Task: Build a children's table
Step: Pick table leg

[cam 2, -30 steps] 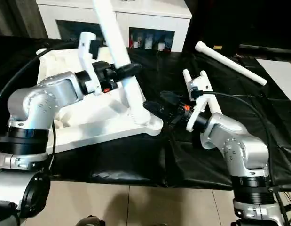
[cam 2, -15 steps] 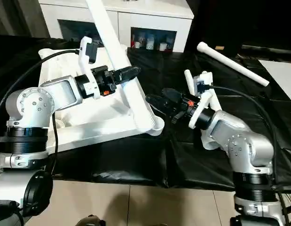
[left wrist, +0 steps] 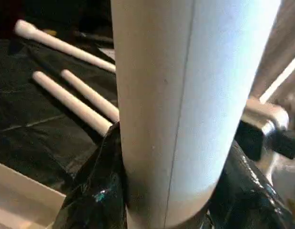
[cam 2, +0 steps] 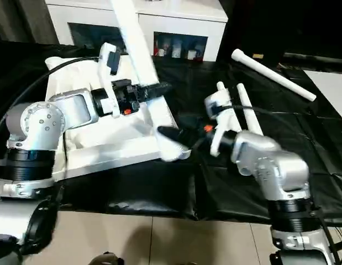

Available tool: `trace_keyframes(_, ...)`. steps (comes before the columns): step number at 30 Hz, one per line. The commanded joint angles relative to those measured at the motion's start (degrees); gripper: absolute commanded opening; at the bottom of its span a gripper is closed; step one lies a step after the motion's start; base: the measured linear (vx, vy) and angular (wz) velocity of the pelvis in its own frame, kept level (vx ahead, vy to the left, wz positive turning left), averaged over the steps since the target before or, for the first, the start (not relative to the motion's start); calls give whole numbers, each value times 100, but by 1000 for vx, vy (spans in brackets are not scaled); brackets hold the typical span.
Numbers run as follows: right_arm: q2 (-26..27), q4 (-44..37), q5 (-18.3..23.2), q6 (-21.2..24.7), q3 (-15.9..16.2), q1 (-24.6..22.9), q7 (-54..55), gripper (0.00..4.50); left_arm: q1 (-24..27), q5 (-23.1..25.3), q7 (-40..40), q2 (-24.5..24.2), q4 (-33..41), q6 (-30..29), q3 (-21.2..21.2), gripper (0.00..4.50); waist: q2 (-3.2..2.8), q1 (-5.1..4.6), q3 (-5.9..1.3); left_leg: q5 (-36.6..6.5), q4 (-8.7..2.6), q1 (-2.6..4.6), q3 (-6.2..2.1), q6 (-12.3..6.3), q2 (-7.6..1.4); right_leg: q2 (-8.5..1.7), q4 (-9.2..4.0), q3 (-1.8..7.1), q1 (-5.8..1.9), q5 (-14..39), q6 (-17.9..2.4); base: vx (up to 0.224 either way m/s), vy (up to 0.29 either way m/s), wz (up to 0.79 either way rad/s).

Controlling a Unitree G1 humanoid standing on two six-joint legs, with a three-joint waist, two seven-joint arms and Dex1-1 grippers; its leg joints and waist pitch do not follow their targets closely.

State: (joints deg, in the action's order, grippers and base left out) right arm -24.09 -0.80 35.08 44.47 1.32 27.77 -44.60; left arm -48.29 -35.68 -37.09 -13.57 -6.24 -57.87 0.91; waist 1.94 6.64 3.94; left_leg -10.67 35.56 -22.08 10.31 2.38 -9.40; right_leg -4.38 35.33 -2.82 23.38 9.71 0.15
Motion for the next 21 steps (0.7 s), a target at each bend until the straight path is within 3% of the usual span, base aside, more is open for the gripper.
trace_keyframes(1,-166,60,-67,75,79,210,-197,447,-18,226,-314,-139,189,166,-437,186,38,14,-441,-735,-462,110,-125,-11,-334,-419,-369,236,-301,1161,-1217,0,0,0)
trace_keyframes(4,-316,117,-44,177,228,323,-551,447,-69,441,-523,-266,165,351,-751,186,54,17,-439,-742,-456,117,-114,-2,-332,-416,-366,243,-302,1217,-1158,0,0,0)
trace_keyframes(8,-461,141,-136,170,489,357,-845,447,-160,523,-644,-297,103,507,-919,186,79,21,-454,-563,-438,98,-113,-54,-334,-426,-324,240,-319,926,-1246,0,0,0)
trace_keyframes(19,-357,323,-215,78,658,432,-984,447,-145,478,-925,-269,172,632,-985,186,83,18,-452,-581,-430,106,-104,-61,-335,-431,-325,238,-300,1017,-1322,0,0,0)
trace_keyframes(21,-326,343,-226,57,657,433,-995,412,-130,446,-977,-262,241,595,-1018,186,88,16,-453,-556,-430,101,-104,-58,-334,-430,-320,236,-307,981,-1348,0,0,0)
